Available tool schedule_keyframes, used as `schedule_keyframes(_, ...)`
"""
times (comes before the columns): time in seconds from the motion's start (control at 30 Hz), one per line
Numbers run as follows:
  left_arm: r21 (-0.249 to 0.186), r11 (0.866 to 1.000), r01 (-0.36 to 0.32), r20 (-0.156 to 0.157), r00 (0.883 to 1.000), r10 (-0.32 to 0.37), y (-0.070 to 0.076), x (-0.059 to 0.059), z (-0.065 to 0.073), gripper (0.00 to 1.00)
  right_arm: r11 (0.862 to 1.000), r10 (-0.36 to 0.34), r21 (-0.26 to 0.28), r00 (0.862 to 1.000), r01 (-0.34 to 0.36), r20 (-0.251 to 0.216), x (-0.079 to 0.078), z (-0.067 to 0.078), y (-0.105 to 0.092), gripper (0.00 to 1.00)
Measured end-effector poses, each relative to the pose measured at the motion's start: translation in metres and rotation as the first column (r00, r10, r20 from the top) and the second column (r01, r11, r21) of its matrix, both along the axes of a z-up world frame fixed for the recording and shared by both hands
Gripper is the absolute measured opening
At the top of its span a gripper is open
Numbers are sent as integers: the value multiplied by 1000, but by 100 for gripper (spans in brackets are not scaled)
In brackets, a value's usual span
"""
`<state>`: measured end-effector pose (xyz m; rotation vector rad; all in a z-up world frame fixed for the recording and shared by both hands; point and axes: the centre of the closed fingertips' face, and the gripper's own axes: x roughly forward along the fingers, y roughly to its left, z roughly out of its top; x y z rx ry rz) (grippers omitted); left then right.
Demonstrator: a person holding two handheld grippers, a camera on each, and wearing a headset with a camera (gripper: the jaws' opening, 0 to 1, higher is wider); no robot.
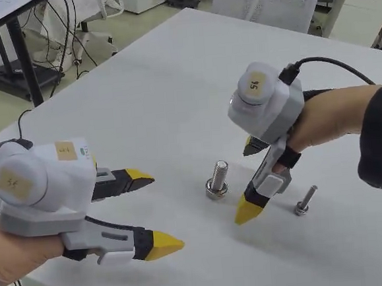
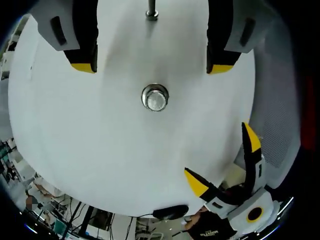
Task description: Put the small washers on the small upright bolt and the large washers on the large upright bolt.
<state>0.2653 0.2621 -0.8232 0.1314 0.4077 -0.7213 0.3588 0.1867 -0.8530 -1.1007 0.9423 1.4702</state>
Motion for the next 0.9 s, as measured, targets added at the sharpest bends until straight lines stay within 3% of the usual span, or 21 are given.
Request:
schedule_keyframes(0.43,17,1000,21,-9,1000,-21,-2,0,0,65,993,-98,74,995,97,3,8,3,-25,99)
schedule_keyframes(0.9,38,997,64,-16,998,-64,-9,-1,3,65,955,-224,199,974,218,10,16,15,-46,100)
